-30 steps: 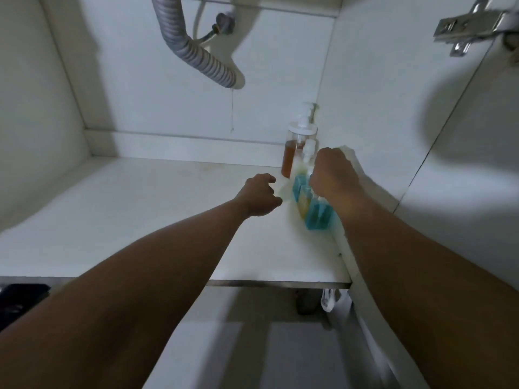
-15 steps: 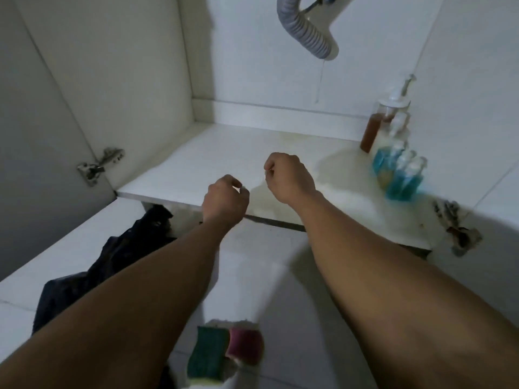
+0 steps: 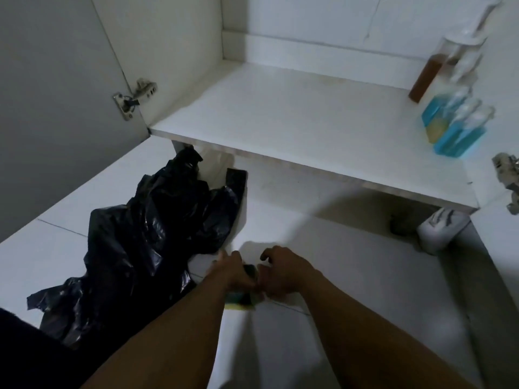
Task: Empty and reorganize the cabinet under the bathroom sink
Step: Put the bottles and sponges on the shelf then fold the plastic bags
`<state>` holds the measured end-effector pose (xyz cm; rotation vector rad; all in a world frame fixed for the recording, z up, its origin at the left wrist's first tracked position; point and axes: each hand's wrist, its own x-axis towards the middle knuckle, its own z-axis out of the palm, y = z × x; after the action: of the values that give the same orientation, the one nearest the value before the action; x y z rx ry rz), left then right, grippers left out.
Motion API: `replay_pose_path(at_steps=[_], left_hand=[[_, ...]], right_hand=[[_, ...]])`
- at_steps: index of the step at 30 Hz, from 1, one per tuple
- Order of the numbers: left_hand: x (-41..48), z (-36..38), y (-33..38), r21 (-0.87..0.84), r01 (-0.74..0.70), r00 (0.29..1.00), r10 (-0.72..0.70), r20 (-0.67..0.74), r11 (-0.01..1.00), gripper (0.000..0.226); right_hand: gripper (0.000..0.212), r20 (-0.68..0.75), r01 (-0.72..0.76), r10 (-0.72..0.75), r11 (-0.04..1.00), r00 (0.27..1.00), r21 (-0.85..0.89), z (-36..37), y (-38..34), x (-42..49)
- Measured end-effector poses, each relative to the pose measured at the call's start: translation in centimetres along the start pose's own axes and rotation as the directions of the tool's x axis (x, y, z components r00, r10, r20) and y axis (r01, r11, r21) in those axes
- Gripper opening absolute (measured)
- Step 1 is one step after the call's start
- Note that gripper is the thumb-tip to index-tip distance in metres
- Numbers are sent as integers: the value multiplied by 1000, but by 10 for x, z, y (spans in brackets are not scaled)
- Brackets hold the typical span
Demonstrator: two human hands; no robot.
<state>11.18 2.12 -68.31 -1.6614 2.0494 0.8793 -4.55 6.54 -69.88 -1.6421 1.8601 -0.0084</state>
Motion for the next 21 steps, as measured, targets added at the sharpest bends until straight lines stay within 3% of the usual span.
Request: replay_pose_path(at_steps=[2,5,9,13,15,18,21], left_hand=[[-4,9,2,12,-17,999,17,-28,1000,85],[-8,18,3,8,-21,997,22,-78,1000,89],[-7,28,-2,-26,-61,975,54,-216,998,78],[-3,9,4,-181,-191,906,103,-411,965,83],[-5,-5,7,-212,-270,820,108,-562,939,77],[-4,-32,13,-193,-381,631,101,-769,904,62],[-2,-78,32,-138,-435,498,110,-860,890,57]], right_hand=[[77,63,13,-7,995,998,-96,9,1,-4],[74,67,50,-36,972,997,-229,18,3,-6],[61,-39,53,-62,978,997,-200,13,6,-4],[54,-208,158,-219,949,953,-273,-22,4,1],[54,-303,235,-329,922,895,-307,-51,-2,3],[52,-416,353,-523,836,744,-419,-100,-13,9],[56,-482,308,-543,820,688,-483,-156,-20,11]])
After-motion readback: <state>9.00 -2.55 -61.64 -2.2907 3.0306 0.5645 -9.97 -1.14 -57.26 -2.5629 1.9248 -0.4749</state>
